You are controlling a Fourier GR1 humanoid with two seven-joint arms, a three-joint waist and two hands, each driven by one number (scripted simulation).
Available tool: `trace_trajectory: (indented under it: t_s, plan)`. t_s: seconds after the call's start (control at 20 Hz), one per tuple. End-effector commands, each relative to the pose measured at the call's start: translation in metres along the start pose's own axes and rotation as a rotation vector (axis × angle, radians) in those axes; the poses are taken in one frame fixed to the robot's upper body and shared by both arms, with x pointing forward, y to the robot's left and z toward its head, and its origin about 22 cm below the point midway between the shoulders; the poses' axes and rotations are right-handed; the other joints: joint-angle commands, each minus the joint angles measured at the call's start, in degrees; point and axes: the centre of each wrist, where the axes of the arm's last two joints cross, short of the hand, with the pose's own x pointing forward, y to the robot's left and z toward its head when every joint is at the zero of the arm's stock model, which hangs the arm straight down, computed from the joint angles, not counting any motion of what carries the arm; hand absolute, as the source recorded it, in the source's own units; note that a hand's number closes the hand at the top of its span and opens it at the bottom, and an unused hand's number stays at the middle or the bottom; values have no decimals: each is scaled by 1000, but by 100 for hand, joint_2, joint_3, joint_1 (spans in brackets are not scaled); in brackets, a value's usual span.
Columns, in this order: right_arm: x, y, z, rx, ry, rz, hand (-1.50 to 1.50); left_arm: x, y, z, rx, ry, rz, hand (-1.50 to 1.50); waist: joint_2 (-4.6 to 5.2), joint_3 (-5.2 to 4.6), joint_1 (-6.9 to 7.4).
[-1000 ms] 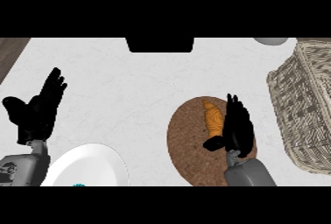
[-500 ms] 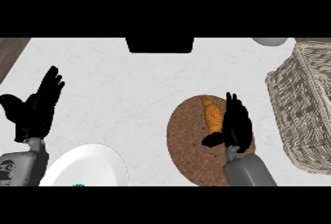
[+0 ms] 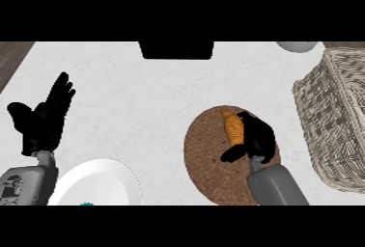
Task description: Pick the croissant from the placemat and place it in the basket
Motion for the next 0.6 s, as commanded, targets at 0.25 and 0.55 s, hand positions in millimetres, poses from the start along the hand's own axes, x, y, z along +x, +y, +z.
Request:
trace_trajectory:
  t_s: [0.25, 0.55]
  plan:
    - [-11, 41, 9, 75, -46, 28, 150, -6, 0, 5, -1, -6, 5, 0, 95, 60, 17]
    - [-63, 78, 80, 440, -518, 45, 150, -11, 7, 6, 6, 12, -2, 0, 55, 79, -50]
